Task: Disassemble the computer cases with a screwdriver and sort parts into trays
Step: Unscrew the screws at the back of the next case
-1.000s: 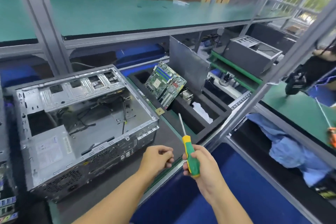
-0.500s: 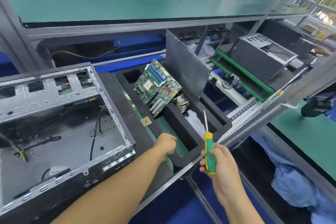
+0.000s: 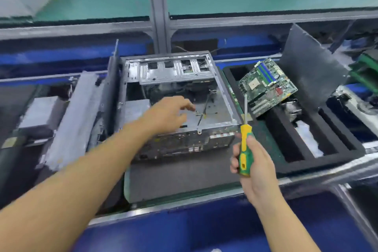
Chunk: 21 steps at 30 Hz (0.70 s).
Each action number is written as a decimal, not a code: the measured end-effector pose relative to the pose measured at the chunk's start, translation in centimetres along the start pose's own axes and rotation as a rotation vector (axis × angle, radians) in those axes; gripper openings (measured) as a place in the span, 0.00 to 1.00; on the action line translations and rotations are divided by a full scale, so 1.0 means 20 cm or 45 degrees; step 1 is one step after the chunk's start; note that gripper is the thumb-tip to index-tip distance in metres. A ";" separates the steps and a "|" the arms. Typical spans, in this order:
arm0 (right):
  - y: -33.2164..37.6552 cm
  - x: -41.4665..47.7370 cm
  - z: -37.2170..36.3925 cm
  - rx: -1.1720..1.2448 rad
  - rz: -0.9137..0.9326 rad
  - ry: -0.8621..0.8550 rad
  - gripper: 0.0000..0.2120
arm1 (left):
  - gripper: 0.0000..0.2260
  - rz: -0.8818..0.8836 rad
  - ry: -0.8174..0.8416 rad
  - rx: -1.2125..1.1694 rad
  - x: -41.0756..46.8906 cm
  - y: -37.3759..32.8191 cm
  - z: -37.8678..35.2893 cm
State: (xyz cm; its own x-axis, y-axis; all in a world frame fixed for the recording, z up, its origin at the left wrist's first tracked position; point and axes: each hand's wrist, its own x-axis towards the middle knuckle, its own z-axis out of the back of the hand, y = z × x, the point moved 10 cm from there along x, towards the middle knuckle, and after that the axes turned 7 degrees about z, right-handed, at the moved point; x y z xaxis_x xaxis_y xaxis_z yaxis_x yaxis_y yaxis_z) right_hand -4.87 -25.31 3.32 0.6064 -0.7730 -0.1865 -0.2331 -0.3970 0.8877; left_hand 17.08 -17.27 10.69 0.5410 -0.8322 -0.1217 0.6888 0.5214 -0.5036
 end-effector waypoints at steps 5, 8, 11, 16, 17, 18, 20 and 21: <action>-0.33 -0.26 -0.33 -0.049 -0.041 0.086 0.05 | 0.42 0.117 0.299 0.702 -0.07 0.54 0.08; -0.55 -0.41 -0.46 -0.052 -0.065 0.060 0.09 | 0.55 0.046 0.473 0.815 -0.11 0.66 -0.06; -0.77 -0.54 -0.51 -0.080 -0.138 -0.040 0.14 | 0.51 0.061 0.379 0.724 -0.10 0.72 -0.12; -1.04 -0.72 -0.54 -0.400 -0.214 -0.081 0.10 | 0.36 0.030 0.089 0.653 -0.08 0.72 -0.13; -1.09 -0.73 -0.54 -0.484 -0.223 -0.082 0.10 | 0.35 0.018 0.063 0.648 -0.08 0.72 -0.13; -1.14 -0.74 -0.54 -0.556 -0.228 -0.093 0.10 | 0.35 0.011 0.060 0.615 -0.08 0.73 -0.14; -1.21 -0.75 -0.54 -0.665 -0.216 -0.122 0.07 | 0.35 0.021 0.077 0.529 -0.08 0.74 -0.14; -1.25 -0.74 -0.54 -0.701 -0.191 -0.125 0.06 | 0.35 0.033 0.078 0.507 -0.08 0.75 -0.14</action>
State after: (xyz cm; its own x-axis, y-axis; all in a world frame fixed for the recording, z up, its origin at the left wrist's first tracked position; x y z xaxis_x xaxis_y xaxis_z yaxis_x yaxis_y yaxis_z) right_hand 0.21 1.41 -11.44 0.5229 -0.7807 -0.3422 0.2962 -0.2100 0.9317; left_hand 25.15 -8.71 0.96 0.5389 -0.8214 -0.1869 0.8150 0.5645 -0.1308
